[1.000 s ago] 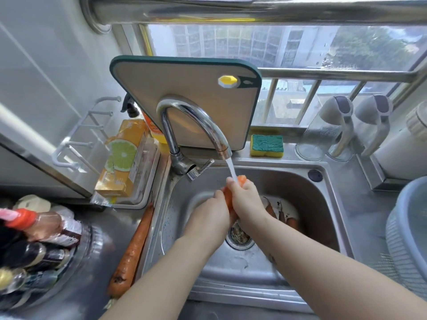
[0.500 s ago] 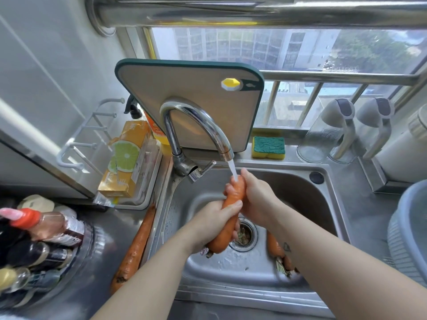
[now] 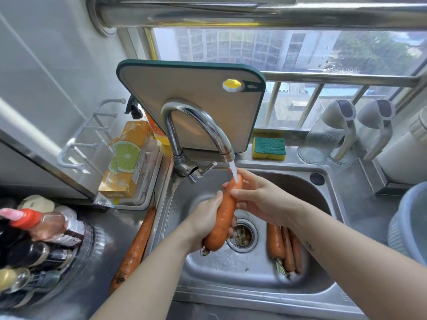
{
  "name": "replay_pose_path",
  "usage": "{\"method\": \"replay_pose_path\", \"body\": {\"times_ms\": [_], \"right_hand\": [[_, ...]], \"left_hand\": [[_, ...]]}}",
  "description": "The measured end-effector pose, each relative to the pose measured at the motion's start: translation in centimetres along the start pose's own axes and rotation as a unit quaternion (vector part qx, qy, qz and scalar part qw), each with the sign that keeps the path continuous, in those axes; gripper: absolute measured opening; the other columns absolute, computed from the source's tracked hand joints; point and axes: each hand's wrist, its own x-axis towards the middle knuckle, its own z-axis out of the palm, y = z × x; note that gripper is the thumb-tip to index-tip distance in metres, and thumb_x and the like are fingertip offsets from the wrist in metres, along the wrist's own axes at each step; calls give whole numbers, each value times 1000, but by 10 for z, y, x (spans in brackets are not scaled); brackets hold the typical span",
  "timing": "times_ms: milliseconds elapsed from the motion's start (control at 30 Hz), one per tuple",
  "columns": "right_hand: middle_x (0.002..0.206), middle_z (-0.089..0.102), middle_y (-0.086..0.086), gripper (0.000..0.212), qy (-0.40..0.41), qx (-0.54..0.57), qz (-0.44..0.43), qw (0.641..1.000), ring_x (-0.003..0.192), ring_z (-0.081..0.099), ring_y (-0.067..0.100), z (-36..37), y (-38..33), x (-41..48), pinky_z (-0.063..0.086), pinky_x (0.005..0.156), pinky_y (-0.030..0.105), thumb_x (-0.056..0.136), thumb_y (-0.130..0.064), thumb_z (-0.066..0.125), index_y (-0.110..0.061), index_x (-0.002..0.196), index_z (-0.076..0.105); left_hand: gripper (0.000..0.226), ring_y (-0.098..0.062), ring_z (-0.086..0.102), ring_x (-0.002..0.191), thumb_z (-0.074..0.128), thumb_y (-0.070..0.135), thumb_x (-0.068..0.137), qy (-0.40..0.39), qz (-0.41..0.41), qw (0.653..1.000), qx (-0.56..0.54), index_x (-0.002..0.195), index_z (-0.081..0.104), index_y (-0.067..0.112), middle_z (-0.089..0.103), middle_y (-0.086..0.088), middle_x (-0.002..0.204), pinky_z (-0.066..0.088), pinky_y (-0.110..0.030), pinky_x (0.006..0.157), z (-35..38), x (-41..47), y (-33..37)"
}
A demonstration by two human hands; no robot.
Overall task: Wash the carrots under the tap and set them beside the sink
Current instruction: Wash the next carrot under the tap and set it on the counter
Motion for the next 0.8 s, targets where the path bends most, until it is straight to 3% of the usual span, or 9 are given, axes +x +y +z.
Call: {"method": "replay_pose_path", "body": {"times_ms": [100,233,300,400,500,633,800], "right_hand": [[94,61,7,27,79,-84,-52,992,81,60,17,6,3,4,50,70,30,91,-4,59,-16,115,57],[95,68,9,16,128,-99,-70,984,87,65,20,6,5,6,53,81,40,95,-17,55,-18,110,62],[99,68,11,22,99,-70,-51,991,87,66,20,3,3,4,54,83,38,97,-16,49,-13,117,58],[109,65,13,42,53,-108,-35,992,96,64,20,-5,1,1,53,89,38,92,-10,58,-18,132,48],[108,65,15,45,91,-183,-62,977,94,64,19,-3,2,0,55,88,41,88,-11,65,-19,129,52],[107,66,16,39,157,-162,-79,971,88,66,16,4,5,3,55,72,27,91,-19,62,-16,129,55],[115,61,15,55,25,17,6,1000,94,63,19,-6,-6,-1,55,71,26,89,1,55,-17,139,41]], "left_hand": [[51,-17,56,50,22,42,102,31,23,997,64,91,60,9,59,-7,61,48,-24,53,4,2,2],[52,-19,58,55,22,44,102,37,28,994,104,99,60,7,62,-9,66,50,-28,59,4,6,3],[51,-19,57,54,23,43,102,27,20,995,92,100,58,5,61,-9,65,50,-27,57,3,6,3],[48,-18,56,51,25,42,102,15,-1,998,61,97,57,7,60,-8,63,49,-25,53,2,4,4],[51,-17,57,50,23,42,102,26,4,996,82,102,57,5,61,-7,62,49,-27,56,3,6,5],[54,-20,58,54,23,44,102,24,8,994,107,107,57,3,62,-8,65,50,-30,59,4,9,7],[50,-16,56,50,26,45,101,-12,-39,998,37,103,57,6,61,-6,61,48,-24,49,-3,4,10]]}}
